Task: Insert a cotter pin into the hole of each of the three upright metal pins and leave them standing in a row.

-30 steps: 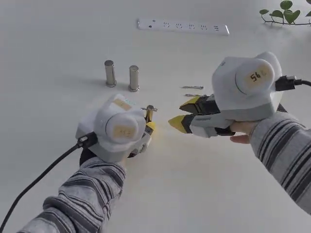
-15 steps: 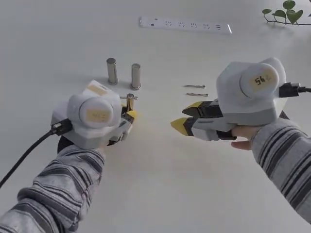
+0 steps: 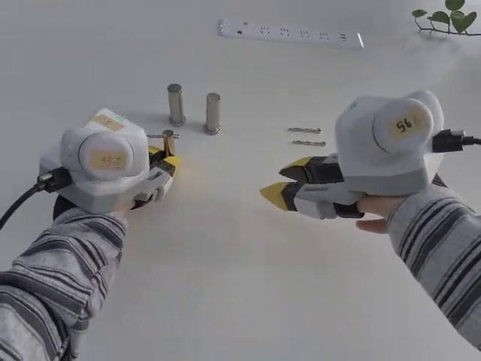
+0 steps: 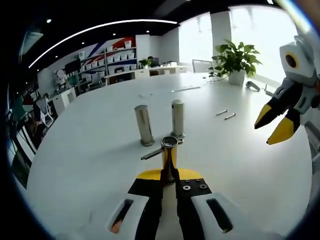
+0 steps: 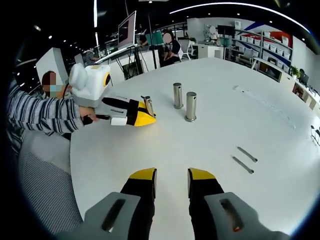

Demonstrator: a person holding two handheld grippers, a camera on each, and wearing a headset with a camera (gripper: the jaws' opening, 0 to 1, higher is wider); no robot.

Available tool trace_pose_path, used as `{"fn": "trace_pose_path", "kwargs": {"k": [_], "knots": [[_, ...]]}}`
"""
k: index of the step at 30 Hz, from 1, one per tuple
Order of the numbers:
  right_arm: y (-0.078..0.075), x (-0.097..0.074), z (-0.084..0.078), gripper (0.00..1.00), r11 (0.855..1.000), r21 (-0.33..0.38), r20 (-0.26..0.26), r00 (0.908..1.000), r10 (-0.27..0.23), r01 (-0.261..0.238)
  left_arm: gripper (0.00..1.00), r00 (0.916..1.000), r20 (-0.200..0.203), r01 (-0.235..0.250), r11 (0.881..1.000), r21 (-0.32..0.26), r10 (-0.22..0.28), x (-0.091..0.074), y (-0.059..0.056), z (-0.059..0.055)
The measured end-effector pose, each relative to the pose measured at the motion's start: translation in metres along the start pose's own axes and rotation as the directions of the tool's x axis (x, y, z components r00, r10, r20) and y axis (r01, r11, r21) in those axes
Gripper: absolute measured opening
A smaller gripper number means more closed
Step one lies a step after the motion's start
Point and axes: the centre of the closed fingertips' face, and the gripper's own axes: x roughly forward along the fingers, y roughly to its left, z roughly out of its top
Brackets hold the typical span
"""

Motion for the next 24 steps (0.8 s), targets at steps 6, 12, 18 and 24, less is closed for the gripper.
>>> {"fn": "trace_pose_path", "kwargs": {"k": [6, 12, 18, 24], "knots": [[0.0042, 0.0009, -0.0016, 0.20, 1.000, 0.001, -0.002, 1.0000, 0.007, -0.007, 0.05, 0.9997, 0.022, 0.008, 1.000, 0.001, -0.008, -0.0042, 0.0002, 0.0002], [0.0087, 0.0026, -0.0019, 0.21, 1.000, -0.020, -0.013, 0.9998, 0.013, -0.014, 0.05, 0.9995, 0.030, 0.013, 1.000, -0.006, -0.013, -0.0035, -0.0007, 0.0009], [0.0091, 0.0037, -0.0005, 0.23, 1.000, -0.020, -0.009, 0.9999, 0.014, -0.014, 0.06, 0.9996, 0.027, 0.008, 1.000, -0.013, -0.007, -0.0019, -0.0004, 0.0007], [0.0100, 0.0040, 0.0000, 0.26, 0.999, -0.045, -0.009, 0.9999, 0.008, -0.009, 0.06, 0.9997, 0.025, 0.003, 1.000, -0.014, -0.002, -0.0001, -0.0001, 0.0007]]}}
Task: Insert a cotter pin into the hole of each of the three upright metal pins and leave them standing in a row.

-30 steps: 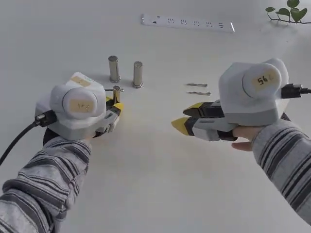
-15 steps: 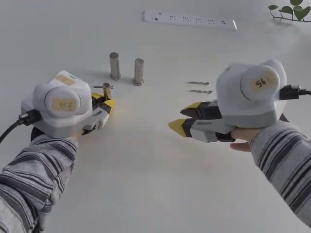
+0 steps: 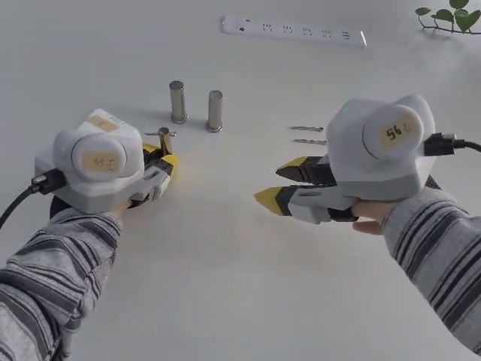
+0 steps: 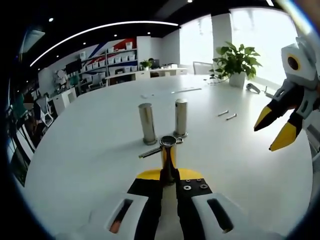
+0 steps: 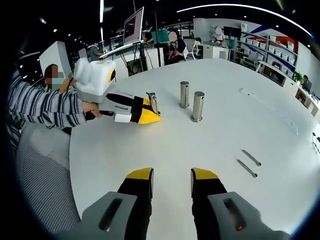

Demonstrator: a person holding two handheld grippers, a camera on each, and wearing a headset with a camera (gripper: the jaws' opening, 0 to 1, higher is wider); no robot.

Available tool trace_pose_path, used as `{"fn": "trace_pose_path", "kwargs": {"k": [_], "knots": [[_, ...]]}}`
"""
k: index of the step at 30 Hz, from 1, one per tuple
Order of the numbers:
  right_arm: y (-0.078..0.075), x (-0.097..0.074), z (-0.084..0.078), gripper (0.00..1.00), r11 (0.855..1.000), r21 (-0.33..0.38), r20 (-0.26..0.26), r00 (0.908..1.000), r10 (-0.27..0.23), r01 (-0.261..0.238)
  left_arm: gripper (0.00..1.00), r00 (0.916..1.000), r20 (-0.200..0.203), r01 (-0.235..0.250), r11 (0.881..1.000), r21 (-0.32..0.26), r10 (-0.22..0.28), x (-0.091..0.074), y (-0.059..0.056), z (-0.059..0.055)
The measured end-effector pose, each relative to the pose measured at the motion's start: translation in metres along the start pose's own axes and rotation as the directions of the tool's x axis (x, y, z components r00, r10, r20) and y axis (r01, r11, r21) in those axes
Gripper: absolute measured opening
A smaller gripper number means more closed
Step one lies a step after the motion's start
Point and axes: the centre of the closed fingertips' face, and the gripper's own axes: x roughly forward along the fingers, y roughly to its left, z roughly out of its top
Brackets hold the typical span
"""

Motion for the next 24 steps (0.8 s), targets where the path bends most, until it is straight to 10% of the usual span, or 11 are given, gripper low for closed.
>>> {"fn": "trace_pose_path", "kwargs": {"k": [15, 24], "knots": [[-0.009, -0.002, 0.000, 0.30, 0.999, 0.033, 0.021, 0.9996, -0.019, 0.018, 0.24, 0.9998, -0.022, 0.004, 1.000, -0.013, -0.005, -0.005, -0.001, -0.003], [-0.014, -0.003, 0.038, 0.31, 0.999, 0.020, 0.191, 0.9812, -0.028, 0.025, 0.35, 0.9997, 0.023, 0.007, 0.999, -0.049, -0.005, -0.022, 0.001, 0.013]]}}
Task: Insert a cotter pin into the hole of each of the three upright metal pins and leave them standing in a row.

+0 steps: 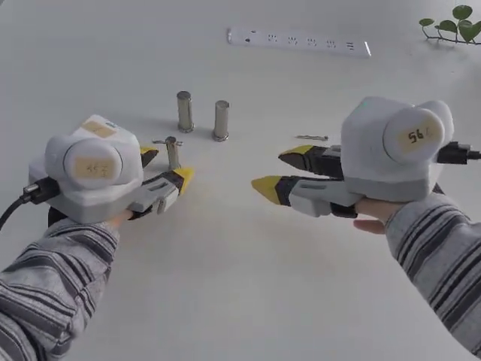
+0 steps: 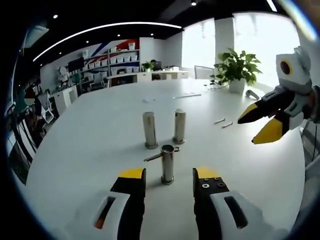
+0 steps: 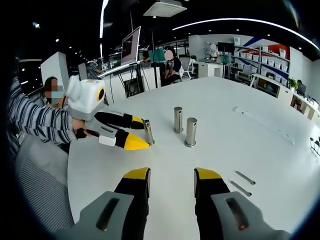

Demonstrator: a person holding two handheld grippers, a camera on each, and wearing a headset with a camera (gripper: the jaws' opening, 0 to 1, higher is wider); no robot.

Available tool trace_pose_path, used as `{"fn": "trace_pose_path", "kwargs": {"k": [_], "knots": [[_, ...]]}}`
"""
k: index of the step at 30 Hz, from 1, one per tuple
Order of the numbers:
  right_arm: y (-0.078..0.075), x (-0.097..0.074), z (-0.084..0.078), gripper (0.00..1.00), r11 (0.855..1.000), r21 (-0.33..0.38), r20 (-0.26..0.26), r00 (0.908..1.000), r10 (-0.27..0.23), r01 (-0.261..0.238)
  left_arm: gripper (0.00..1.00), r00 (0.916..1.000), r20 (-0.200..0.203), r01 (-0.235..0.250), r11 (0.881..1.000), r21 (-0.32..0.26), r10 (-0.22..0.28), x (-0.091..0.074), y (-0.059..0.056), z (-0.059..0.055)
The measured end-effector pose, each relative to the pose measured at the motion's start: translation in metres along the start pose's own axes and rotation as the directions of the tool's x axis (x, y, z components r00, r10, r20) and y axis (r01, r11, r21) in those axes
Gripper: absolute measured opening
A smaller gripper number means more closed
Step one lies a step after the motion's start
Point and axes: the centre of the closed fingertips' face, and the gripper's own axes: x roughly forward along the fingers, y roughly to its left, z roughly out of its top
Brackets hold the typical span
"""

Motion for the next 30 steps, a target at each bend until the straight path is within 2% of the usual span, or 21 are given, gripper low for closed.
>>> {"fn": "trace_pose_path", "kwargs": {"k": [4, 7, 11, 13, 15, 17, 22, 25, 27, 30], "knots": [[-0.004, 0.008, 0.015, 0.31, 1.000, 0.002, 0.039, 0.9992, -0.007, 0.007, 0.41, 0.9998, 0.018, -0.002, 1.000, -0.005, 0.003, -0.008, 0.000, 0.006], [-0.008, 0.017, 0.022, 0.30, 1.000, 0.005, 0.048, 0.9988, -0.009, 0.009, 0.48, 0.9999, 0.012, -0.006, 1.000, -0.013, 0.007, -0.014, 0.001, 0.008], [-0.016, 0.032, 0.034, 0.29, 1.000, 0.008, 0.069, 0.9976, -0.012, 0.011, 0.55, 0.9996, 0.028, -0.005, 1.000, -0.011, 0.006, -0.025, -0.001, 0.014], [-0.018, 0.041, 0.039, 0.30, 1.000, 0.026, 0.073, 0.9972, -0.015, 0.013, 0.59, 0.9993, 0.035, -0.011, 0.999, -0.032, 0.012, -0.032, -0.001, 0.018], [-0.022, 0.049, 0.040, 0.32, 0.999, 0.034, 0.063, 0.9974, -0.035, 0.032, 0.64, 0.9982, 0.057, -0.019, 0.999, -0.031, 0.021, -0.039, -0.003, 0.023], [-0.025, 0.060, 0.043, 0.34, 0.998, 0.048, 0.073, 0.9968, -0.033, 0.029, 0.67, 0.9976, 0.064, -0.024, 0.999, -0.029, 0.026, -0.045, -0.004, 0.024], [-0.031, 0.081, 0.049, 0.35, 0.995, 0.093, 0.090, 0.9954, -0.034, 0.025, 0.75, 0.9972, 0.071, -0.020, 0.999, -0.047, 0.023, -0.053, -0.006, 0.022], [-0.038, 0.090, 0.050, 0.33, 0.993, 0.116, 0.097, 0.9948, -0.030, 0.019, 0.80, 0.9956, 0.092, -0.012, 0.998, -0.055, 0.017, -0.057, -0.009, 0.024], [-0.041, 0.096, 0.048, 0.28, 0.992, 0.121, 0.097, 0.9945, -0.041, 0.029, 0.84, 0.9970, 0.073, -0.023, 0.999, -0.045, 0.026, -0.057, -0.008, 0.021], [-0.042, 0.101, 0.047, 0.25, 0.990, 0.140, 0.101, 0.9937, -0.048, 0.034, 0.87, 0.9966, 0.077, -0.024, 0.998, -0.056, 0.028, -0.060, -0.008, 0.023]]}}
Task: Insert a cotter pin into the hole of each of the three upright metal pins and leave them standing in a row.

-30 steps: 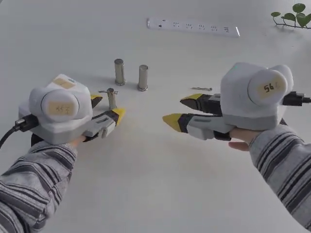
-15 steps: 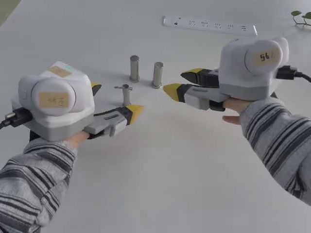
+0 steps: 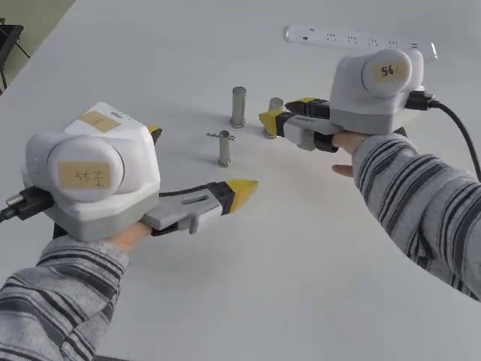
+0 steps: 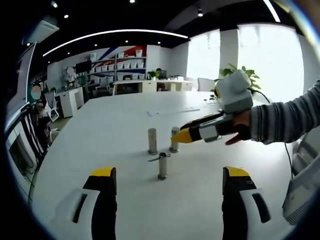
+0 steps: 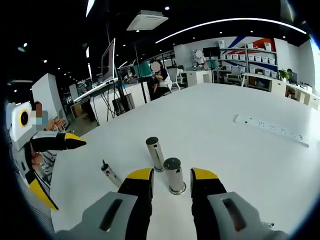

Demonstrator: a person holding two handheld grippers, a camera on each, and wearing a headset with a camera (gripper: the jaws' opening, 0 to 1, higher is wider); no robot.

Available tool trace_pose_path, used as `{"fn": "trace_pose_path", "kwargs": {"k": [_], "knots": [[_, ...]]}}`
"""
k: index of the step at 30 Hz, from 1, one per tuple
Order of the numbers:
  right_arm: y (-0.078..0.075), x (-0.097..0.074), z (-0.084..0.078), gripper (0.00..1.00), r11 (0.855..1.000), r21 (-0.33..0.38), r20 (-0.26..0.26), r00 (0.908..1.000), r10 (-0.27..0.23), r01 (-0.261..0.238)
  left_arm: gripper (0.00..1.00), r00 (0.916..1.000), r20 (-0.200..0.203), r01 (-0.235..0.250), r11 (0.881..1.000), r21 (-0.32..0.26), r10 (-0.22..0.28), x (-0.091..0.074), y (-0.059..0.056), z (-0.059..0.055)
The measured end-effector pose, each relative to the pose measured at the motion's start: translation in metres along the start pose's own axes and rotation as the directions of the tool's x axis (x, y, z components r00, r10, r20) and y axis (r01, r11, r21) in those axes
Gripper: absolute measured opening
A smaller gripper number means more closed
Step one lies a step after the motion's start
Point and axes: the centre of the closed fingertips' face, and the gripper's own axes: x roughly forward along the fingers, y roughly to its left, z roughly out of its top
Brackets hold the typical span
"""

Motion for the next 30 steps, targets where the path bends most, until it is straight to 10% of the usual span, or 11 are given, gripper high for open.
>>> {"fn": "trace_pose_path", "kwargs": {"k": [30], "knots": [[0.015, -0.007, -0.005, 0.08, 0.990, -0.139, -0.040, 0.9992, -0.003, -0.003, 0.99, 0.9997, 0.022, -0.005, 0.999, 0.034, 0.004, -0.013, 0.005, 0.008]]}}
